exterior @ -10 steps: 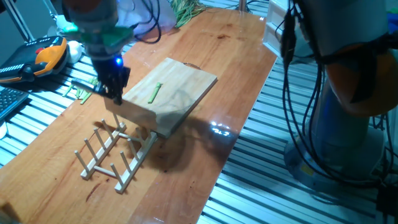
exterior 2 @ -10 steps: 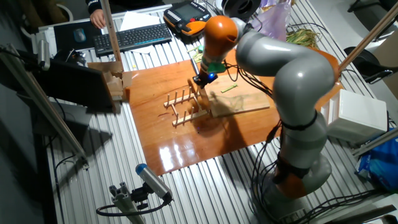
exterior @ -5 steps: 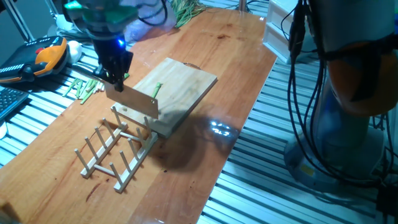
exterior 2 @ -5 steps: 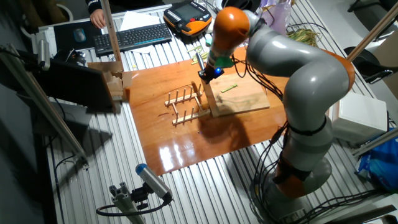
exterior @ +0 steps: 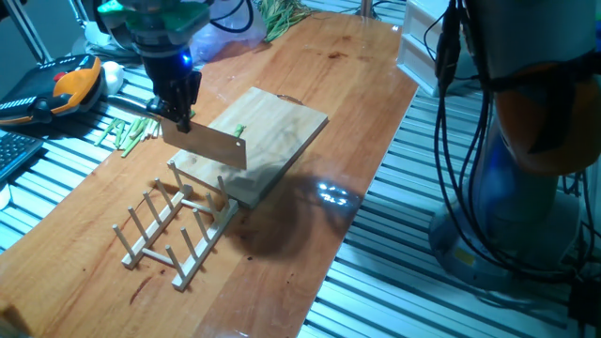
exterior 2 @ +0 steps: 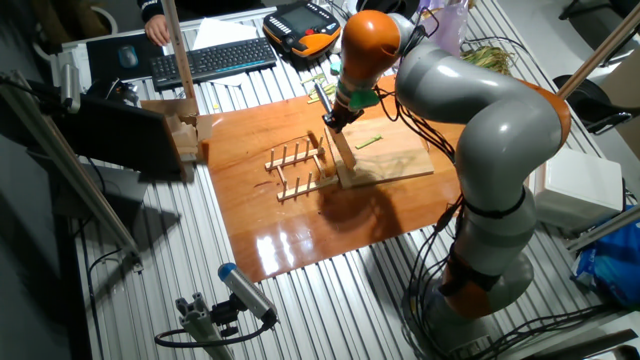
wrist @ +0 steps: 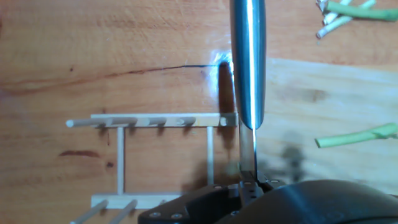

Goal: Chop the green garlic

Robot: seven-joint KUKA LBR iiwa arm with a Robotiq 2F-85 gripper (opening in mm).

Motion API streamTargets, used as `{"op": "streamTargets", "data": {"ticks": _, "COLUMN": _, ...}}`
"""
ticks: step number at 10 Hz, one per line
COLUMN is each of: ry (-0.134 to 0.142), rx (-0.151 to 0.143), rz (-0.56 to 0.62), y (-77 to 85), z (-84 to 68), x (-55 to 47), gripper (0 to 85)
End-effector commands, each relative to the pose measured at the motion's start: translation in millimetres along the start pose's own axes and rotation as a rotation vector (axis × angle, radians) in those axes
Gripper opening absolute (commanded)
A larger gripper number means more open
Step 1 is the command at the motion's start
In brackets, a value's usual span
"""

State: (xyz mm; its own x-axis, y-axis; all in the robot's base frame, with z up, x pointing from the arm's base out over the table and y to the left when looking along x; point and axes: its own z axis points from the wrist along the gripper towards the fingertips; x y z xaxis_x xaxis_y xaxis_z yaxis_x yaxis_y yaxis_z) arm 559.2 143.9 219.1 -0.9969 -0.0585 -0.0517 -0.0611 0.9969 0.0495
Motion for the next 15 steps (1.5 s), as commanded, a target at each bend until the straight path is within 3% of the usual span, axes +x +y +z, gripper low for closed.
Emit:
{"op": "streamTargets", "data": {"ticks": 1, "ry": -0.002, "rx": -0.004, "rz": 0.007, "y": 0.0, "z": 0.0, "x": -0.1, "gripper": 0.0}}
{"op": "streamTargets", "data": {"ticks": 4, "ry": 0.061, "rx": -0.066, "rz": 0.074, "y": 0.0, "z": 0.0, "x": -0.1, "gripper": 0.0}}
{"op": "streamTargets", "data": {"ticks": 7, "ry": 0.042, "rx": -0.053, "rz": 0.208, "y": 0.0, "z": 0.0, "x": -0.1, "gripper": 0.0}}
{"op": "streamTargets", "data": {"ticks": 10, "ry": 0.023, "rx": -0.028, "rz": 0.246, "y": 0.0, "z": 0.0, "x": -0.1, "gripper": 0.0}}
{"op": "streamTargets", "data": {"ticks": 11, "ry": 0.017, "rx": -0.036, "rz": 0.243, "y": 0.0, "z": 0.0, "x": -0.1, "gripper": 0.0}}
{"op": "streamTargets", "data": {"ticks": 14, "ry": 0.038, "rx": -0.047, "rz": 0.208, "y": 0.0, "z": 0.0, "x": -0.1, "gripper": 0.0}}
{"op": "streamTargets", "data": {"ticks": 15, "ry": 0.040, "rx": -0.055, "rz": 0.185, "y": -7.4, "z": 2.0, "x": -6.4, "gripper": 0.0}}
